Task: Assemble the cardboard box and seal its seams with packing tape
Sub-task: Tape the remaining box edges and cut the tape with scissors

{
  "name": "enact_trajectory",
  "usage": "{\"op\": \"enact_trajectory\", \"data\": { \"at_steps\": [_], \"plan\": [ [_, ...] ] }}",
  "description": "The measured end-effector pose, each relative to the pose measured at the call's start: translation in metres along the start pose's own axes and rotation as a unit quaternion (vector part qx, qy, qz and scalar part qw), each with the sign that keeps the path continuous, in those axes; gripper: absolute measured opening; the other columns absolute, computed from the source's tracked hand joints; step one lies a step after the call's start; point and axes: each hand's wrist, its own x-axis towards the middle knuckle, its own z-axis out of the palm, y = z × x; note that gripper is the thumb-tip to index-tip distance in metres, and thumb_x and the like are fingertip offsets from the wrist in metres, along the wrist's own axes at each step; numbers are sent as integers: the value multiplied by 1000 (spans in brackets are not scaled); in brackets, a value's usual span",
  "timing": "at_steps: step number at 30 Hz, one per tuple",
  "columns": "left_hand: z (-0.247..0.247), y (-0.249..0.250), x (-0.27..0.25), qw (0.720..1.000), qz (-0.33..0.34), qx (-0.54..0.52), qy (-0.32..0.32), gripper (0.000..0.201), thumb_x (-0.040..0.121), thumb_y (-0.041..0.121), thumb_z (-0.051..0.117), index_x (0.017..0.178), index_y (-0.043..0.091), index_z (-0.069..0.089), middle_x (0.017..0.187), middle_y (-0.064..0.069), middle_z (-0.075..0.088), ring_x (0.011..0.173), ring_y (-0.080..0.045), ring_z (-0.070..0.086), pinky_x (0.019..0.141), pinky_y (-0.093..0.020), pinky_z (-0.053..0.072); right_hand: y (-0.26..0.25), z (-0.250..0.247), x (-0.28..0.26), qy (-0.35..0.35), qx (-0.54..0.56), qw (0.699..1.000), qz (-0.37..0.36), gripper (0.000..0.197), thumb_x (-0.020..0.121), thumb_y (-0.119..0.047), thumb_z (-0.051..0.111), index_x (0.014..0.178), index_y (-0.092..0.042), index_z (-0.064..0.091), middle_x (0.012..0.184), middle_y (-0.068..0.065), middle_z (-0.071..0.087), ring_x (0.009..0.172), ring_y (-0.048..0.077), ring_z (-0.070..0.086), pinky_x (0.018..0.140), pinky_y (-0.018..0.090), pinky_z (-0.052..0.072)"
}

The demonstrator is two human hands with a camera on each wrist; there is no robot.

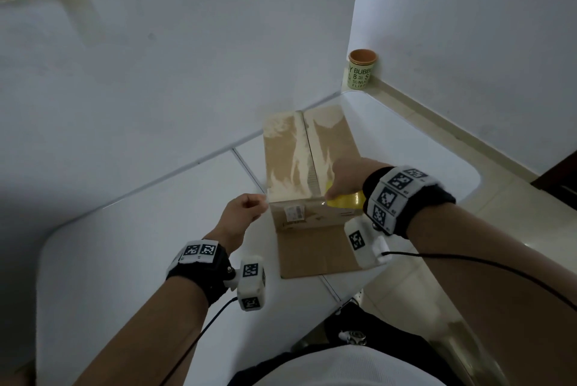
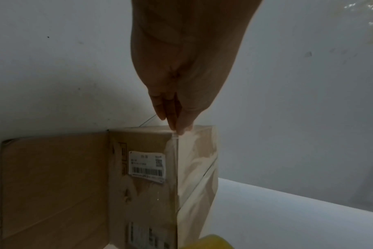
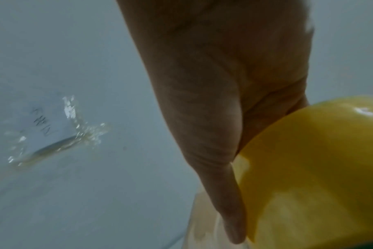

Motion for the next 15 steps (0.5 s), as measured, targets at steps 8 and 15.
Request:
{"op": "enact_trajectory", "data": {
  "at_steps": [8,15],
  "plan": [
    [8,-13,0,999,25,15,45,12,88,6,65,96,14,66,89,2,62,85,-9,57,82,-19,44,-11,21,14,33,-70,997,-1,37,89,-40,61,70,-11,49,67,0,49,71,19,54,61,29,43],
    [8,-14,4,997,30,15,66,16,88,6,65,103,9,65,89,4,62,84,-8,57,76,-16,43,-17,30,32,48,-89,995,-5,40,89,-38,60,60,-13,46,64,0,50,66,19,55,63,29,47]
  ]
}}
